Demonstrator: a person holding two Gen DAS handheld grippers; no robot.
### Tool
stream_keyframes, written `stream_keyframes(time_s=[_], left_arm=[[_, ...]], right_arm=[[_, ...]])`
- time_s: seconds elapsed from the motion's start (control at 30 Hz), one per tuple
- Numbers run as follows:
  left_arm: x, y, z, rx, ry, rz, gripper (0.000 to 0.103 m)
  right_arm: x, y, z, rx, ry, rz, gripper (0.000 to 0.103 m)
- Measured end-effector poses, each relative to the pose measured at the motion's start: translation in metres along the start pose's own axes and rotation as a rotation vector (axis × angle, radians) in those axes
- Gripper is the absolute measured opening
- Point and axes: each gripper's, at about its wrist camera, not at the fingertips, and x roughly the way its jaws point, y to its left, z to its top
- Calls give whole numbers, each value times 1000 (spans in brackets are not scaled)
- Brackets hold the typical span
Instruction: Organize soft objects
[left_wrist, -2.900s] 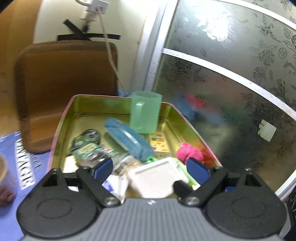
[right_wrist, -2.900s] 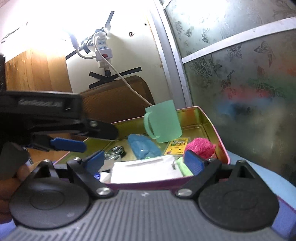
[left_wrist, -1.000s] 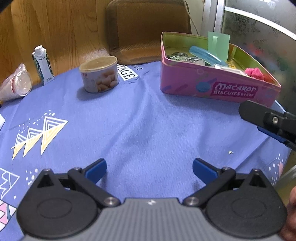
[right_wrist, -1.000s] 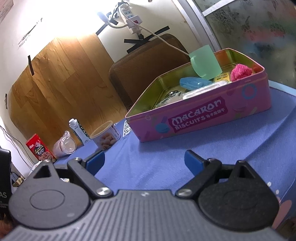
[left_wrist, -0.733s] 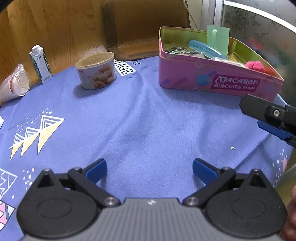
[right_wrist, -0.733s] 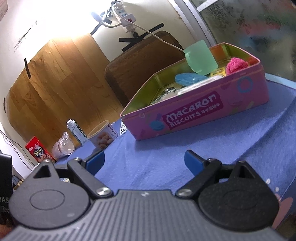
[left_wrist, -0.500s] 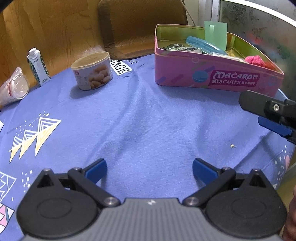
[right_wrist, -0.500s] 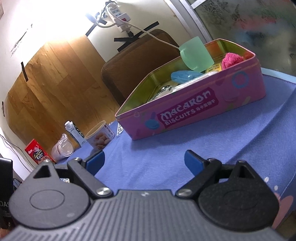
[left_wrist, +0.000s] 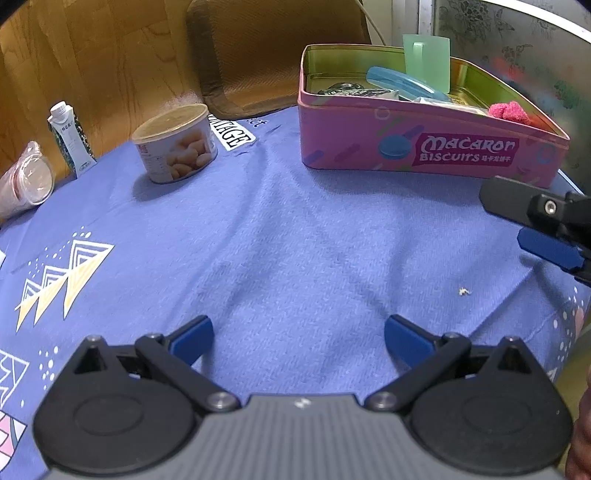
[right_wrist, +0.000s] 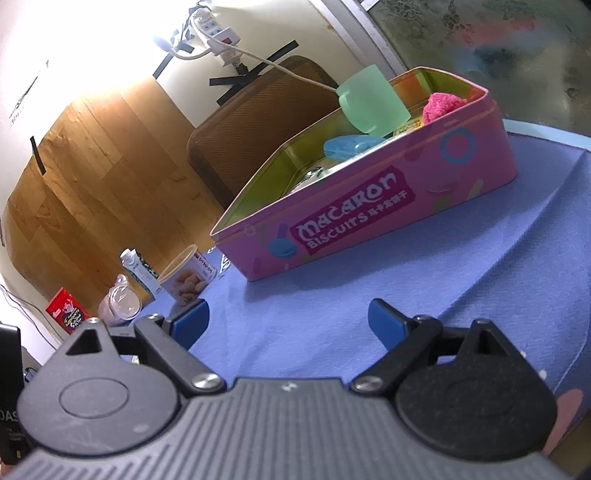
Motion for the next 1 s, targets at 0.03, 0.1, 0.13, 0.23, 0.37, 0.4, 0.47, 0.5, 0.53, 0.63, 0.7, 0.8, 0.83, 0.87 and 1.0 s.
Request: stream_keyframes(time_s=[0.03,0.1,0.13,0.23,0.37,0.4,0.47,0.5,0.53,0.63,0.7,0.8,0.83,0.87,1.0], left_arm=[[0,-1,0,2,-1,0,103],[0,-1,1,8,-4,0,103],[0,-1,1,12,-6,0,103],[-2,-2,1,18,-14,4,103],[-2,-2,1,28,-25,16,103],[-3,-2,1,29,-27,16,103],[-4,-1,1,30,-32,16,103],[-4,-1,1,32,-36,16,103],[-5,-1,0,35,-41,16,103],[-7,-2,0,43,-51,19,103],[-8,-3,0,47,-54,25,103],[-9,-3,-1,48,-59,26,103],[-9,-3,-1,46,-60,25,103],[-9,-2,-1,45,-60,23,103],[-11,-2,-2,42,-75,37,103]], right_arm=[[-1,0,0,-1,-8,-5,95],[-3,0,1,-7,-28,-17,95],[-4,0,1,-8,-37,-20,95],[-5,-2,3,-7,-53,-26,95],[-4,-1,2,-1,-54,-31,95],[-4,-1,2,0,-54,-31,95],[-4,-1,3,-2,-56,-31,95],[-4,0,3,-1,-59,-31,95],[-4,0,3,0,-61,-32,95],[-5,-1,3,12,-71,-38,95],[-6,-3,3,23,-74,-42,95],[-7,-5,4,35,-78,-44,95],[-7,-4,4,37,-80,-45,95],[-7,-4,4,40,-81,-46,95],[-7,-5,4,47,-85,-46,95]])
